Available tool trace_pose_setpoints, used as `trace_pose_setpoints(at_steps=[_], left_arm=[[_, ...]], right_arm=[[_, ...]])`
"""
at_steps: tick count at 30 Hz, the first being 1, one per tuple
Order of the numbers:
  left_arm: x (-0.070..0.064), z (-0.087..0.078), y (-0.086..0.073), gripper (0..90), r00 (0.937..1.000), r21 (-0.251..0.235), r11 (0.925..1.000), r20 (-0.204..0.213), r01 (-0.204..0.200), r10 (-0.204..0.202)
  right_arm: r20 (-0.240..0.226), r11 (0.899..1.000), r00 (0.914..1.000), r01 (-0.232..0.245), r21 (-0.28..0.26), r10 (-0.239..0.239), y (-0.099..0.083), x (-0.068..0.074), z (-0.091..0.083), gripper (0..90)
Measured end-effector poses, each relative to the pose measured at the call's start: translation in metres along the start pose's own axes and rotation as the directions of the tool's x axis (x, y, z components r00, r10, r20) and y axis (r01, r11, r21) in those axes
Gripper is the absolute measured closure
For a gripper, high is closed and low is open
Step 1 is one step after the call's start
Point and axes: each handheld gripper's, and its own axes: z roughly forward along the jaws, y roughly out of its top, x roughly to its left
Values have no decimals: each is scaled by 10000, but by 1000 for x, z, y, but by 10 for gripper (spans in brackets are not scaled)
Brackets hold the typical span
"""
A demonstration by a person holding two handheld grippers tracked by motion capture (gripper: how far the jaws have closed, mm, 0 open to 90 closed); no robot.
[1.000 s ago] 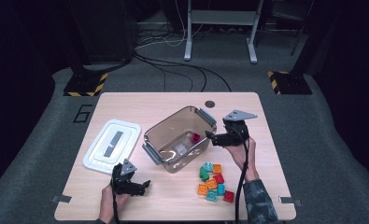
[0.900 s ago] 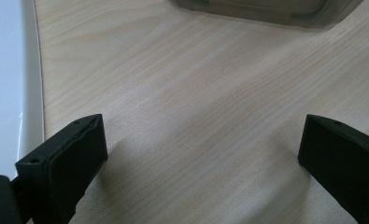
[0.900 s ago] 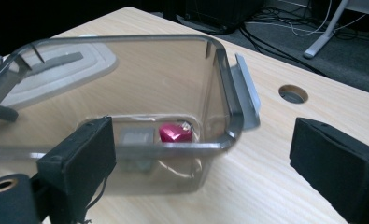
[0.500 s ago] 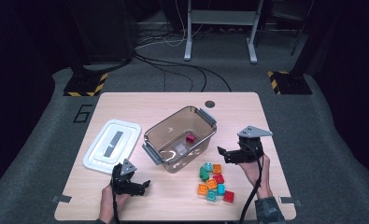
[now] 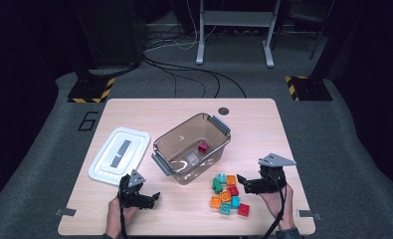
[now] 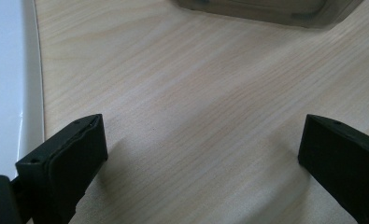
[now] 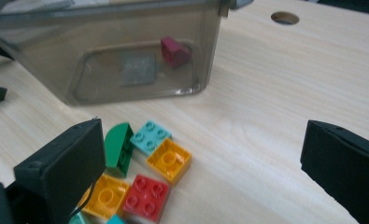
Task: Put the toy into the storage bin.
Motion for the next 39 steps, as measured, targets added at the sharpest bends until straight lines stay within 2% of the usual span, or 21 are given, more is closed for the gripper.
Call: trace_pose_setpoints(at_steps=[12, 17, 22, 26, 29, 31, 33, 34, 35, 36, 39], left_arm=[[0, 0, 0, 10, 10000, 10, 10000, -10, 9, -9], [0, 0, 0, 10, 10000, 5, 10000, -11, 3, -3], [0, 0, 0, 10, 10000, 1, 10000, -18, 0, 0], [0, 0, 0, 10, 10000, 2, 10000, -19, 11, -11], [0, 0, 0, 10, 10000, -24, 10000, -49, -39, 39], [0, 0, 0, 10, 10000, -41, 10000, -88, -37, 36], [0, 0, 0, 11, 9999, -47, 10000, -93, -38, 38], [0, 0, 0, 10, 10000, -68, 10000, -93, -17, 16], [0, 0, 0, 10, 10000, -68, 10000, -93, -17, 16], [-1, 0, 0, 11, 10000, -98, 10000, -96, 16, -17], [-1, 0, 0, 11, 10000, -97, 10000, -95, 19, -20]], right_arm=[[-21, 9970, 9997, -251, 734, 254, -49, 11, -3, 0], [-169, 9947, 9992, -348, 966, 366, -69, 15, -1, 4], [-307, 9925, 9993, -179, 1210, 218, -85, 21, 2, 15], [-342, 9918, 9994, -47, 1274, 92, -91, 24, 3, 28], [-488, 9906, 9988, 159, 1360, -93, -95, 28, 4, 63], [-344, 9891, 9987, 408, 1411, -363, -98, 31, 4, 142], [-245, 9888, 9990, 399, 1440, -367, -99, 31, 4, 149], [-22, 9893, 9995, 306, 1425, -306, -100, 29, 5, 225], [-22, 9893, 9995, 306, 1425, -306, -100, 29, 5, 225], [173, 9893, 9995, 232, 1440, -260, -102, 26, 6, 279], [496, 9903, 9986, 113, 1386, -184, -103, 23, 7, 356]])
